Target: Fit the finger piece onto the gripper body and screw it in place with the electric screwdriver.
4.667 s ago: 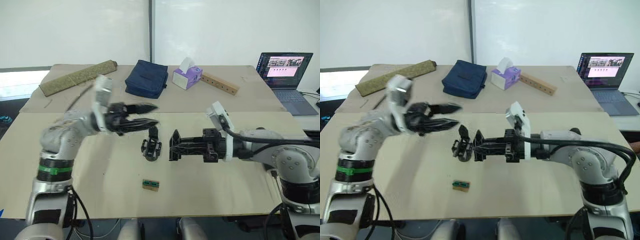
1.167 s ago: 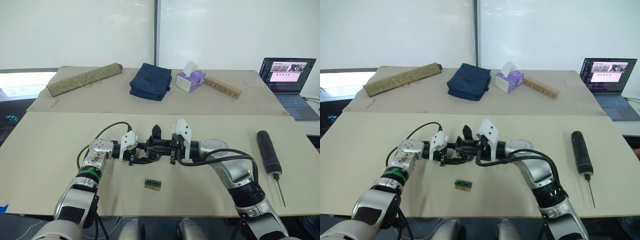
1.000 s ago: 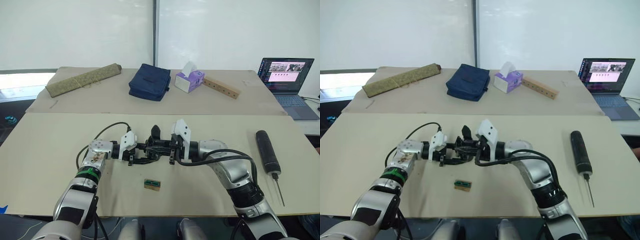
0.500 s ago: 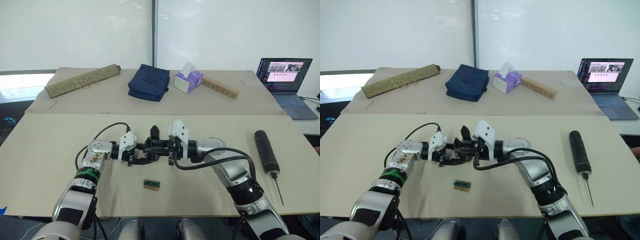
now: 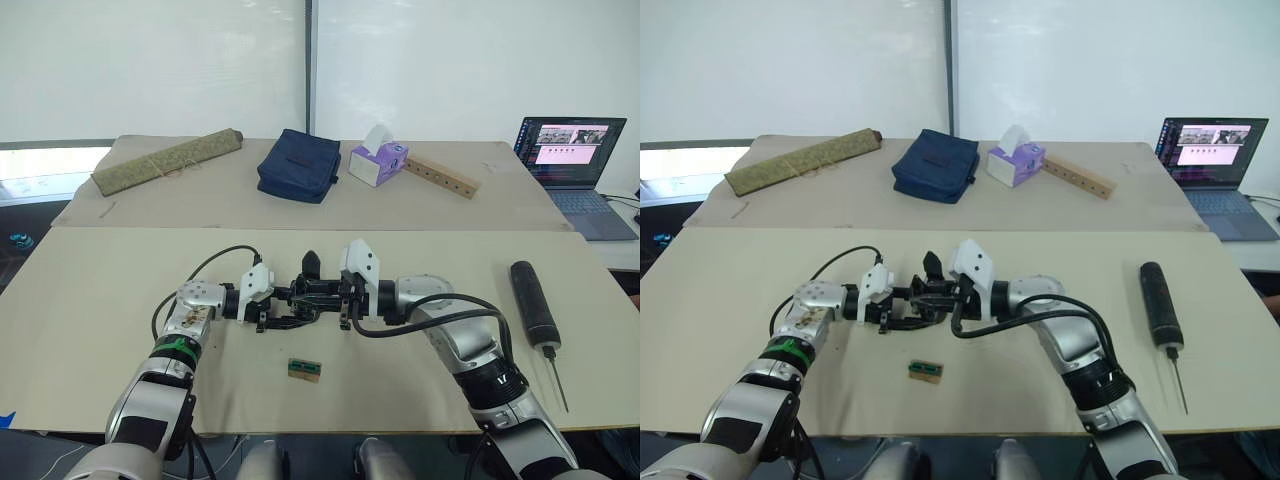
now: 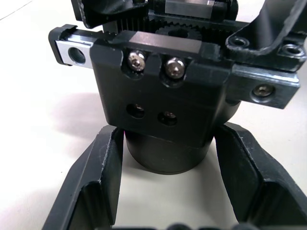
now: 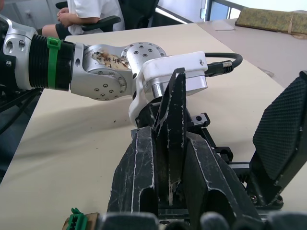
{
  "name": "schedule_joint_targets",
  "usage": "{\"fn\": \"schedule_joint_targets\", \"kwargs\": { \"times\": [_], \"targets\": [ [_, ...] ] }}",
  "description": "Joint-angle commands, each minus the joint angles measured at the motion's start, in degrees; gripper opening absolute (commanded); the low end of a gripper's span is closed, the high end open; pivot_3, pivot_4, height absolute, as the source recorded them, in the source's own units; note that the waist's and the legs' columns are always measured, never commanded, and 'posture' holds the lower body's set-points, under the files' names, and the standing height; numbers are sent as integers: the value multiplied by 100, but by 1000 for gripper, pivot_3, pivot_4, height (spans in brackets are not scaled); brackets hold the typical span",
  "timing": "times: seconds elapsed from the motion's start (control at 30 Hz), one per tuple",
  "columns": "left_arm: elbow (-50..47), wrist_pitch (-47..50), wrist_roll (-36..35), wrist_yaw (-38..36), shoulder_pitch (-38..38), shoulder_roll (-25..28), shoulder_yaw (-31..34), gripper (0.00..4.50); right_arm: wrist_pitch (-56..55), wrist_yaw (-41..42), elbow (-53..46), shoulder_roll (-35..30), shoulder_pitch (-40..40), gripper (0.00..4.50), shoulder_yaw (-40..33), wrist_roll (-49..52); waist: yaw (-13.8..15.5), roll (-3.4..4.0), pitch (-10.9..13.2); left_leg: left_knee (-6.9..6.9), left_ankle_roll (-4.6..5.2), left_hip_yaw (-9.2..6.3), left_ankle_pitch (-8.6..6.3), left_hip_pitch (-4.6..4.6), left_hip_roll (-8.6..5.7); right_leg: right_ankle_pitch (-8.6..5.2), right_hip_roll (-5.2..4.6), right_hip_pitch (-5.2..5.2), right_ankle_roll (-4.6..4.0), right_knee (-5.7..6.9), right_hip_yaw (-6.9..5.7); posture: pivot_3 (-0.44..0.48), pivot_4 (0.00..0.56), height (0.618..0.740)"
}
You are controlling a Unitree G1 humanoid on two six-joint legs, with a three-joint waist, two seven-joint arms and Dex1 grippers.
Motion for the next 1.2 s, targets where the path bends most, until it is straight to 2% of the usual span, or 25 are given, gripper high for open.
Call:
{"fn": "schedule_joint_targets", "kwargs": {
  "times": [0.03,0.07,0.1,0.2,0.4,0.47,0.57,0.63,0.83,0.97,1.03,1.1,1.2],
  "targets": [
    [101,29,211,-65,159,-51,-195,2308,-225,45,146,78,95,335,-34,3,-3,0,0,0,0,0,0,0,0,0,0,-1,0,0,0,0,150,740],
    [111,20,217,-57,157,-51,-196,2308,-164,102,58,154,91,335,-149,222,-4,0,0,0,0,0,0,0,0,0,0,-1,0,0,0,0,150,740],
    [118,15,221,-52,156,-50,-196,2308,-116,148,-1,202,90,1392,-225,378,-4,0,0,0,0,0,0,0,1,0,1,-2,0,1,0,0,150,740],
    [160,3,237,-27,127,-51,-194,2308,-588,392,-31,262,42,2401,-415,520,1,0,1,0,0,-1,0,-8,0,0,0,-7,0,0,0,0,150,740],
    [287,16,260,188,45,-55,-143,2308,-787,655,-266,143,-11,4465,-605,703,8,0,1,0,0,-3,0,-7,-1,0,-1,-6,0,-1,0,0,150,740],
    [315,138,190,283,2,-75,-64,2308,-800,645,-346,118,-20,4465,-662,738,12,0,1,0,0,-3,0,-7,-1,0,-1,-6,0,0,-1,0,150,740],
    [334,149,246,337,-13,-69,-81,3792,-836,613,-502,70,-5,4500,-764,783,20,1,1,0,0,-4,0,-6,-1,0,-1,-6,0,1,0,0,150,740],
    [339,126,255,377,-8,-61,-73,4477,-818,589,-621,37,13,4500,-833,821,21,1,1,0,0,-3,0,-5,-1,0,-1,-6,0,2,0,0,150,740],
    [227,200,128,216,105,135,41,4477,-581,499,-1176,-294,178,4500,-1173,1079,-2,2,2,0,0,-4,0,-5,0,0,0,-7,0,3,0,0,150,740],
    [-87,212,-100,-41,353,497,248,4477,-231,302,-1806,-806,591,4500,-1729,1442,-60,1,3,-6,0,-6,0,-6,6,-2,3,-15,-4,3,3,0,150,740],
    [-423,352,-344,-221,562,815,463,4477,7,74,-2233,-1204,1121,4500,-2329,1648,-98,0,4,-23,0,-16,0,-3,11,-5,6,-21,-10,2,11,0,150,740],
    [-895,-94,-901,-570,778,981,881,4477,81,-261,-2573,-1491,1753,4500,-3011,1676,-114,-1,9,-40,0,-27,0,2,13,-9,8,-24,-18,0,10,0,150,740],
    [-1768,559,-1263,-650,1200,1328,1087,4477,23,-677,-2930,-1639,2773,4500,-3939,1614,-55,-1,32,-47,0,-32,0,-4,17,-13,8,-33,-22,2,7,0,150,740]
  ]
}}
